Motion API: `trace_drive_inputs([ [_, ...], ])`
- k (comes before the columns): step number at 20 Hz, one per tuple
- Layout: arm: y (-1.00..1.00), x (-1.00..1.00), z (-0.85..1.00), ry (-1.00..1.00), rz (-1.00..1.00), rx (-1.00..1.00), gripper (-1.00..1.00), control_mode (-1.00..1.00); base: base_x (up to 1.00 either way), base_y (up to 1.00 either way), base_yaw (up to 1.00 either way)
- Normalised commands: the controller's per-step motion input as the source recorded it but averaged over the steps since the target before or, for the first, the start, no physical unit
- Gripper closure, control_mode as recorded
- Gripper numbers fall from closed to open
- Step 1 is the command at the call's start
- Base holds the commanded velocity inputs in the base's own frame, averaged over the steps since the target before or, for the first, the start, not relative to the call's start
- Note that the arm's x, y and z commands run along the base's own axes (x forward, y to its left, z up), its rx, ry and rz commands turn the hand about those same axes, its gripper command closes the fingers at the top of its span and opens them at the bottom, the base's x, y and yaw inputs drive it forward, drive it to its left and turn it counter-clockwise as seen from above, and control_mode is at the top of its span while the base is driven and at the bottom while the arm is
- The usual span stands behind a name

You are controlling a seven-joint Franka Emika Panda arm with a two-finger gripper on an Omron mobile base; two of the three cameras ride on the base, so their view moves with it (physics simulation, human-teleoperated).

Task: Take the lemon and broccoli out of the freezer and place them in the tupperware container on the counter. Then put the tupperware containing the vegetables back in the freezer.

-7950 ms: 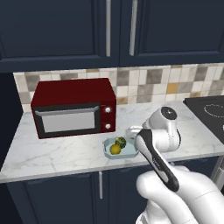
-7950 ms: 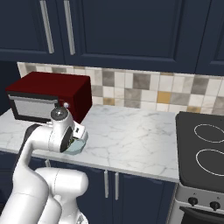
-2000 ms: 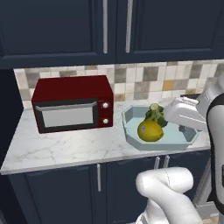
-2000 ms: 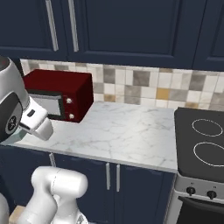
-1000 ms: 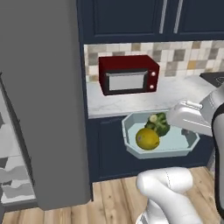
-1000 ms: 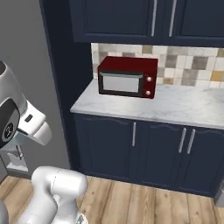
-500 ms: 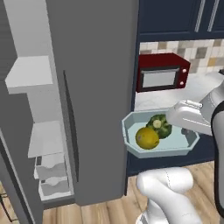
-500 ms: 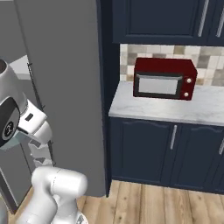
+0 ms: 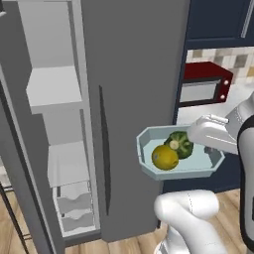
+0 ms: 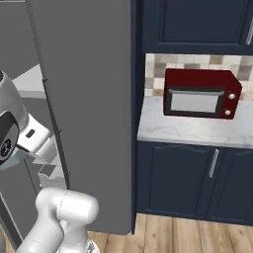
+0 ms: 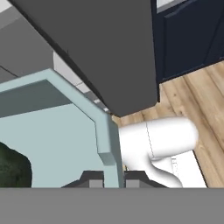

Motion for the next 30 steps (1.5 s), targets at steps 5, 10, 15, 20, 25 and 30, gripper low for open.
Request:
trace_drive_inputs([
  [5,0.00,0.00,0.00,0.00,0.00,0.00,1.00,1.00,0.49,0.50,-0.06],
  [10,0.00,0.00,0.00,0.00,0.00,0.00,1.00,1.00,0.22,0.58,-0.05],
  [15,0.00,0.00,0.00,0.00,0.00,0.00,1.00,1.00,0.17,0.37,-0.02],
  [20,0.00,0.00,0.00,0.00,0.00,0.00,1.00,1.00,0.26,0.33,0.00],
  [25,0.00,0.00,0.00,0.00,0.00,0.00,1.00,1.00,0.29,0.46,0.00],
  [30,0.00,0.00,0.00,0.00,0.00,0.00,1.00,1.00,0.61,0.32,0.00],
])
